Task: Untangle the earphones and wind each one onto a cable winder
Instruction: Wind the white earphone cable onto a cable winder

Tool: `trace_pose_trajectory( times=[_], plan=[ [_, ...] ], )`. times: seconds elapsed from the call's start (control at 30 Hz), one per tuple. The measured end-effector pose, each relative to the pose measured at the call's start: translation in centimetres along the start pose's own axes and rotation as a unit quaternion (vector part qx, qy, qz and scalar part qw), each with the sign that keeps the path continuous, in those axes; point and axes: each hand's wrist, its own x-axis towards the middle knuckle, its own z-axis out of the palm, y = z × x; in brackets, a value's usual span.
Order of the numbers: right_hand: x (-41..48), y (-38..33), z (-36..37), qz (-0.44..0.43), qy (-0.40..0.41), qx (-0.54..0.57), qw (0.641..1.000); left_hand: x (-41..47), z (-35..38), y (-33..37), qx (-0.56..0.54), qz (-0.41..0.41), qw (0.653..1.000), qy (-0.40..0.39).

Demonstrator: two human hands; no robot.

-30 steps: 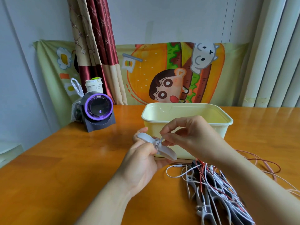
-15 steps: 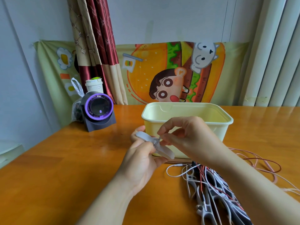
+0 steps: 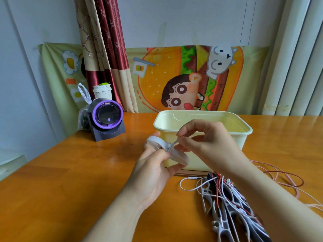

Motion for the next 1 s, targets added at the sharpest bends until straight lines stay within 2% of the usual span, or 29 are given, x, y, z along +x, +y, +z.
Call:
trace_pose_trajectory(
  times=[0.17, 0.27, 0.4, 0.5, 0.6, 0.8, 1.0],
  plan=[
    [0.3, -0.2, -0.9, 0.009, -0.034, 0.053, 0.998, -0.6, -0.3, 0.6, -0.005, 0.007, 0.998, -0.056],
    [0.3, -0.2, -1.3, 0.024, -0.044, 0.06, 0.997, -0.6, -0.5, 0.6, -0.009, 0.019, 0.999, -0.05],
    [0.3, 0.1, -1.0, 0.023, -0.007, 0.014, 1.0, -0.7, -0.4, 0.5, 0.01, 0.027, 0.996, -0.08],
    [0.2, 0.2, -0.5, -0.009, 0.039, -0.048, 0.998, -0.8, -0.3, 0.3, 0.019, 0.03, 0.995, -0.097],
    [0.1, 0.2, -0.5, -0.045, 0.069, -0.057, 0.995, -0.7, -0.5, 0.1, 0.051, 0.038, 0.992, -0.104],
    [-0.1, 0.4, 0.4, -0.126, 0.087, -0.085, 0.985, -0.2, -1.2, -0.1, 0.135, 0.098, 0.984, -0.067],
    [0.0, 0.3, 0.1, -0.12, 0.049, -0.072, 0.989, -0.1, -1.2, -0.4, 0.148, 0.138, 0.978, -0.04]
  ],
)
